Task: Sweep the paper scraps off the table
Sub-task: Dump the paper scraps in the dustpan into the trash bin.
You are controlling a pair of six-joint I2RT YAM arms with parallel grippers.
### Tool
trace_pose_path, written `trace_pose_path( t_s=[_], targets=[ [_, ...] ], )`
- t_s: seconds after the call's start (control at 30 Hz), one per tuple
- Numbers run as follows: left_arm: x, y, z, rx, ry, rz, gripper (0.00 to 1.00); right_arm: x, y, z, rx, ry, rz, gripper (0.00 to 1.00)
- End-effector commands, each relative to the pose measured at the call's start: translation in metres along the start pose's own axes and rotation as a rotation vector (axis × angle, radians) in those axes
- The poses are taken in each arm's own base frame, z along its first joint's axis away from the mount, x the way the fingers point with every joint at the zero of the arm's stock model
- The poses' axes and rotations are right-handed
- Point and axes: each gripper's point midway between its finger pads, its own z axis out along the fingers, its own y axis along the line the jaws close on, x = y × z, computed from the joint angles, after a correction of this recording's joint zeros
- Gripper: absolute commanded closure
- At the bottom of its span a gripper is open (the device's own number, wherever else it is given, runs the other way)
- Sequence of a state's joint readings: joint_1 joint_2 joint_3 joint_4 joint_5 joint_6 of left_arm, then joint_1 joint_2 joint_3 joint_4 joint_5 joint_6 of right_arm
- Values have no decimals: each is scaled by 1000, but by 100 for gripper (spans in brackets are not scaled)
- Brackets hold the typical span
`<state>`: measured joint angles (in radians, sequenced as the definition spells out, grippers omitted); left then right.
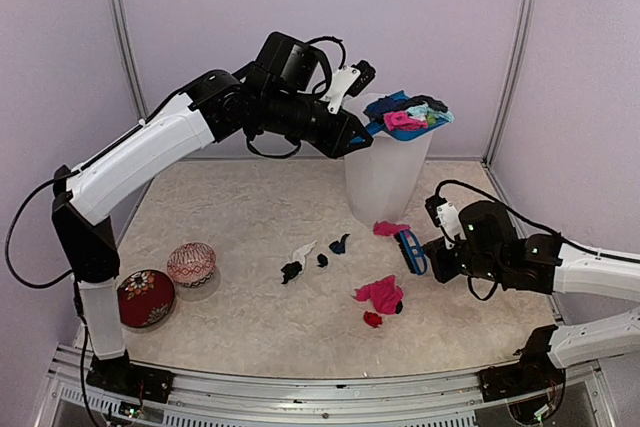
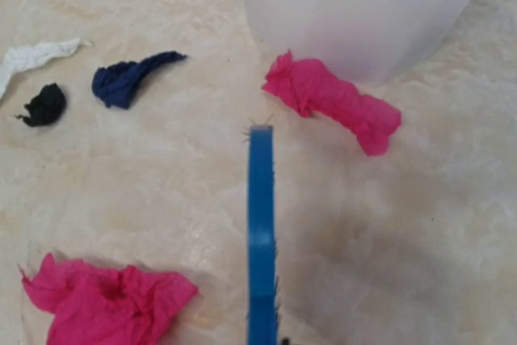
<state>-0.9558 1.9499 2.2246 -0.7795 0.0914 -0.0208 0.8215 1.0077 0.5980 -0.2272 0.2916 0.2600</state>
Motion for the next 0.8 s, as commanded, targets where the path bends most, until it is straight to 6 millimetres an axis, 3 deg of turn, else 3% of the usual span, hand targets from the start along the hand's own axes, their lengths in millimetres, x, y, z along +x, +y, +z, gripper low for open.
trace_pose_path(
  t_s=[0.0,0.37,0.57,0.77],
  targets=[
    [-16,-4,9,193,-31,-9,100,-6,-2,-3,-10,-44,47,100],
    [-29,6,24,573,-113,-202,100,4,-1,-5,-30,-46,75,100],
    [-39,24,16,761,-168,-439,100,4,-1,-5,-34,-53,78,100],
    [-45,19,9,898,-177,-539,100,6,-1,-6,-34,-55,82,100]
  ],
)
